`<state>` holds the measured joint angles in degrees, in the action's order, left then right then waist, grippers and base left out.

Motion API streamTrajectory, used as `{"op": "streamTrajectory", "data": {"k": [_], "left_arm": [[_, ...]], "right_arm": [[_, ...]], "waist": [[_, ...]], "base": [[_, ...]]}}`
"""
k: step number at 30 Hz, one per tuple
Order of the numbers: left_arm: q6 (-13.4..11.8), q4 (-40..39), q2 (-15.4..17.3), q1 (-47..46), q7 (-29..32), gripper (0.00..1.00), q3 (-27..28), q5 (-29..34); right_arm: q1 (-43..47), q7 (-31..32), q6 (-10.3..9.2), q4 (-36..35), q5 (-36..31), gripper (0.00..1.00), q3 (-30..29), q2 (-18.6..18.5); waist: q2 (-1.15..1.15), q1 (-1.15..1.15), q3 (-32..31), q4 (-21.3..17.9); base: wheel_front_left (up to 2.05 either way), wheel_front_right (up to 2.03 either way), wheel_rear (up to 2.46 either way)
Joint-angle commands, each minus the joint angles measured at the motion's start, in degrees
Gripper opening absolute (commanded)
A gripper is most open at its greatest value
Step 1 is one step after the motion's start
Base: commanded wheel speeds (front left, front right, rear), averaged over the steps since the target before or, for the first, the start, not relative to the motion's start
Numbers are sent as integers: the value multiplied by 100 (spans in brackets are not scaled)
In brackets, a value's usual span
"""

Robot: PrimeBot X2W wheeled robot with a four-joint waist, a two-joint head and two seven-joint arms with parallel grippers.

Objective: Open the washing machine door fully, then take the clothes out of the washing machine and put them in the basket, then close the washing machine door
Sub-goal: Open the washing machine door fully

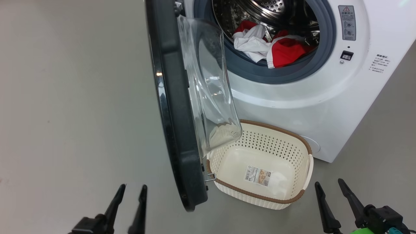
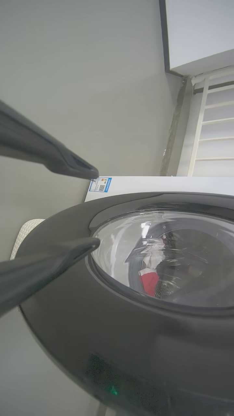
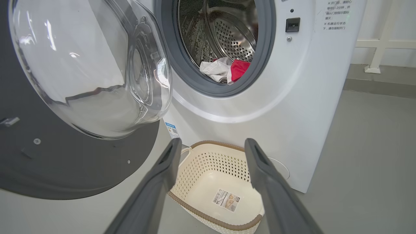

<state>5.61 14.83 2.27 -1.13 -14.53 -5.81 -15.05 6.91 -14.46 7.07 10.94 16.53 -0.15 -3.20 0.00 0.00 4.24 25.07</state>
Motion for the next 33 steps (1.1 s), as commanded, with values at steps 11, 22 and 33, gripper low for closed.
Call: {"op": "streamTrajectory", "data": {"k": [11, 22, 33], "left_arm": [[-205, -1949, 61, -532, -47, 0, 715, -231], [52, -2858, 61, -550, -47, 0, -1094, -41], [153, -1264, 61, -430, -47, 0, -1780, -338]], "right_arm": [[-141, -53, 42, -234, -108, 100, 97, 0], [-252, -53, 42, -270, -125, 100, 142, 7], [-330, -53, 42, -280, -137, 100, 182, 6]], "waist": [[0, 0, 19, -28], [0, 0, 125, -104], [0, 0, 223, -112]], "base": [[0, 0, 0], [0, 0, 0], [0, 0, 0]]}}
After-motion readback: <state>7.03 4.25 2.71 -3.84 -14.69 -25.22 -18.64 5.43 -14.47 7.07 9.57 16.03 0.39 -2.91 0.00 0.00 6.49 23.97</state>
